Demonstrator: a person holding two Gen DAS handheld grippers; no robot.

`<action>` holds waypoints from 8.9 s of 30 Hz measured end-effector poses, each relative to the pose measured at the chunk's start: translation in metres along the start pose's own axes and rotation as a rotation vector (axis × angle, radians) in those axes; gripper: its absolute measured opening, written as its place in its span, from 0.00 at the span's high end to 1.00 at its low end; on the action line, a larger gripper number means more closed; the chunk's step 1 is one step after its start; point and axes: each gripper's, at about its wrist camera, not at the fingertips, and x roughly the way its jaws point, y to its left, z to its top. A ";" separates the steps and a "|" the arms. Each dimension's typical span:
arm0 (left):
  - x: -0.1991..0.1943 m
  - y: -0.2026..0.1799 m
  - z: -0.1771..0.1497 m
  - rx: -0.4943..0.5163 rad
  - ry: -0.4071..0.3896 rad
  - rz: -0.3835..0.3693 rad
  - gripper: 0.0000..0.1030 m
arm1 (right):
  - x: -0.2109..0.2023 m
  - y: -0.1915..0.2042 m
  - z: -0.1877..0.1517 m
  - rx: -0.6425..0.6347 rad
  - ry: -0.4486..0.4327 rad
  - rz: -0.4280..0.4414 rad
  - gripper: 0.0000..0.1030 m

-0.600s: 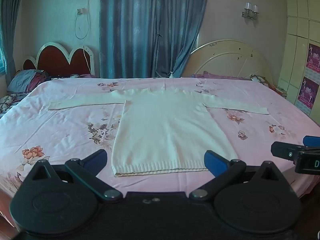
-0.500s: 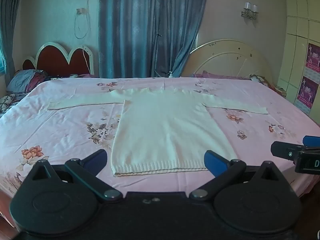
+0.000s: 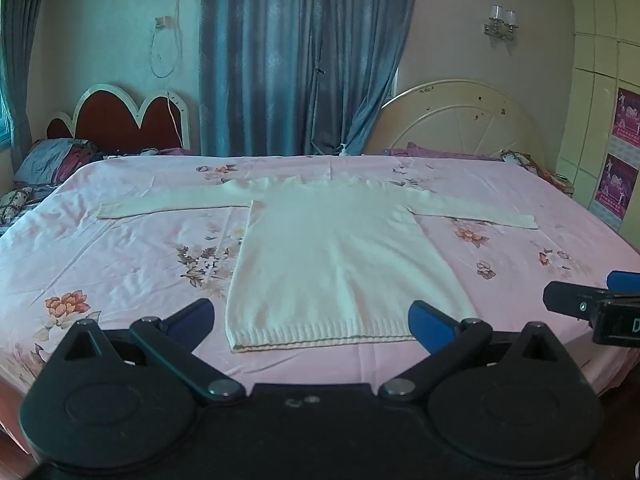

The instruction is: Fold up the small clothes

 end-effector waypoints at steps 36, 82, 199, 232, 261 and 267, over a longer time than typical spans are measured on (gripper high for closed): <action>0.001 0.001 0.001 0.003 -0.006 -0.005 0.00 | 0.003 -0.001 0.005 0.006 0.004 -0.003 0.00; 0.002 -0.004 0.006 0.013 -0.010 -0.006 0.00 | 0.002 -0.008 0.012 0.007 -0.003 -0.008 0.00; 0.398 0.168 0.122 -0.212 0.264 0.069 0.25 | 0.525 0.000 0.161 0.073 0.158 0.151 0.97; 0.543 0.065 0.163 -0.273 0.307 -0.354 0.96 | 0.488 -0.119 0.113 0.301 0.289 -0.014 0.79; 0.533 0.136 0.161 -0.221 0.260 -0.207 0.96 | 0.468 -0.131 0.137 0.232 0.151 -0.118 0.79; 0.533 0.133 0.157 -0.201 0.262 -0.158 0.78 | 0.509 -0.119 0.127 0.111 0.273 -0.161 0.96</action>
